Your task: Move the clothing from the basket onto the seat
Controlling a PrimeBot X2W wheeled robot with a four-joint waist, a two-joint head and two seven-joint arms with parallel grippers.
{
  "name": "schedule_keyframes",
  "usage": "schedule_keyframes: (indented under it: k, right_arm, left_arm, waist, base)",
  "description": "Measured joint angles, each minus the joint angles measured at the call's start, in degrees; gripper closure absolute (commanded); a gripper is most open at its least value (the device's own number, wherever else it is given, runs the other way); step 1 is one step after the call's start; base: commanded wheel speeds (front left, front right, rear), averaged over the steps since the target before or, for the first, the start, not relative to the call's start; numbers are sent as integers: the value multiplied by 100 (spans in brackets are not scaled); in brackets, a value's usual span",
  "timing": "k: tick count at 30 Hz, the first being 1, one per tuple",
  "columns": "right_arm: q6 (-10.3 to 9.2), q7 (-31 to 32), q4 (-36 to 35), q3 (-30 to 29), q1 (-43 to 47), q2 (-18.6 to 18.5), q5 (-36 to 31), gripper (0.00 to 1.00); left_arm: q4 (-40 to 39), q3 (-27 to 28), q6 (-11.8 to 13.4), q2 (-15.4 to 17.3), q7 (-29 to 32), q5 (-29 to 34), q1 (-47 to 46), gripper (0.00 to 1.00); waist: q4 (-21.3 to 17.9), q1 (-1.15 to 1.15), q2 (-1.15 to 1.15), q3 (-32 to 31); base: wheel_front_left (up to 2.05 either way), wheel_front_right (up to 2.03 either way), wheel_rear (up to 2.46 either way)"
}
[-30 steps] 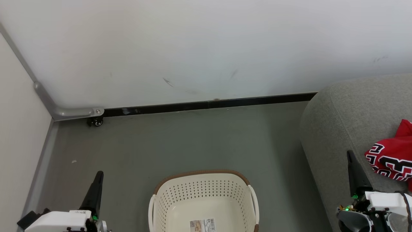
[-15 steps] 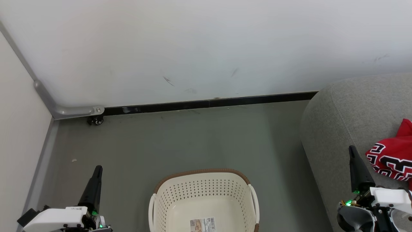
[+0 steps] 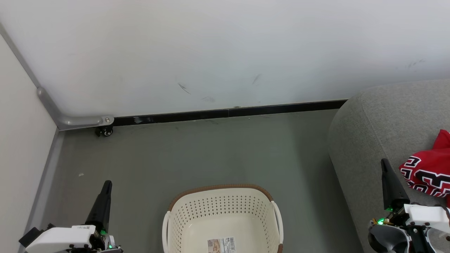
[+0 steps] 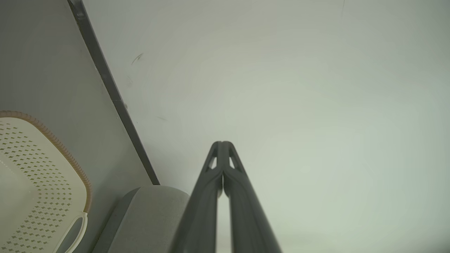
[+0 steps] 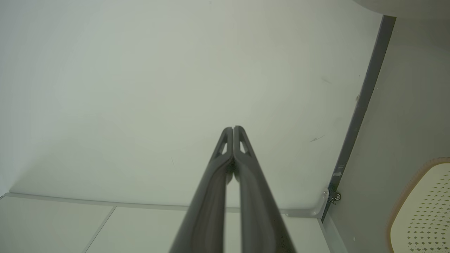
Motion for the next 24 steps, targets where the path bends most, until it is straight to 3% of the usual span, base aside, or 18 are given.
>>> schedule_keyframes:
  k: [24]
  right_arm:
    - [0,0,0,0,0,0,1,100]
  left_arm:
    - [-2,-2,0,0,0,-1,0,100]
  waist:
    - [0,-1,0,1]
  base:
    - [0,0,0]
